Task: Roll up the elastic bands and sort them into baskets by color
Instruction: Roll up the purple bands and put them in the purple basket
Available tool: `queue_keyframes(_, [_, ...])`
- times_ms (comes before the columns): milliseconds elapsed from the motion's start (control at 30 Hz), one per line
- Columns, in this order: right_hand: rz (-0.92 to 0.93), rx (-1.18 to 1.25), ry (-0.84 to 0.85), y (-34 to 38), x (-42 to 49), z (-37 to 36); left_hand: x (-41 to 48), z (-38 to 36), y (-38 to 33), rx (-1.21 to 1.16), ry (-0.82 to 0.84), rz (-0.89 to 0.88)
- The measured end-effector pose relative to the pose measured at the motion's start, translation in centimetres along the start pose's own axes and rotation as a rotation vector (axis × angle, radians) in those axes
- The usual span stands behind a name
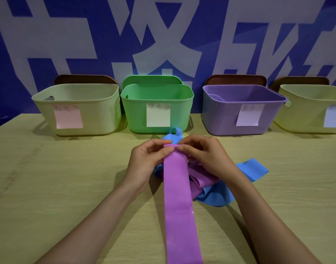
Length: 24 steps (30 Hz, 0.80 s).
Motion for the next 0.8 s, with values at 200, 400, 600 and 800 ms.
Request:
queue_keyframes(200, [0.048,0.078,-0.085,0.5,0.0,0.6,-0.6,-1.1,1.3,0.034,0.165,0.204])
queue_keyframes(400, [0.044,0.061,-0.097,0.5,0.0,0.4,-0.4,-0.6,1.2,0.05,0.109,0.212])
queue_keyframes(600, [-0.034,0.15,-0.053,0.2,-0.1,0.2,-0.3,-0.5,1.3,0.026,0.084,0.2])
queue_keyframes(800, [-0.034,0.152,-0.033,0.1,-0.1,0.3,-0.4,-0.9,1.2,-0.023,0.121,0.172])
Point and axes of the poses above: each hand's wrist, its own x-axis towards the middle knuckle, its own z-axis out of the back of the hand, y = z × x, the point moved 5 cm from there along x, towards the middle knuckle, and after that the axes turned 7 degrees about y, right-handed, at the moved point
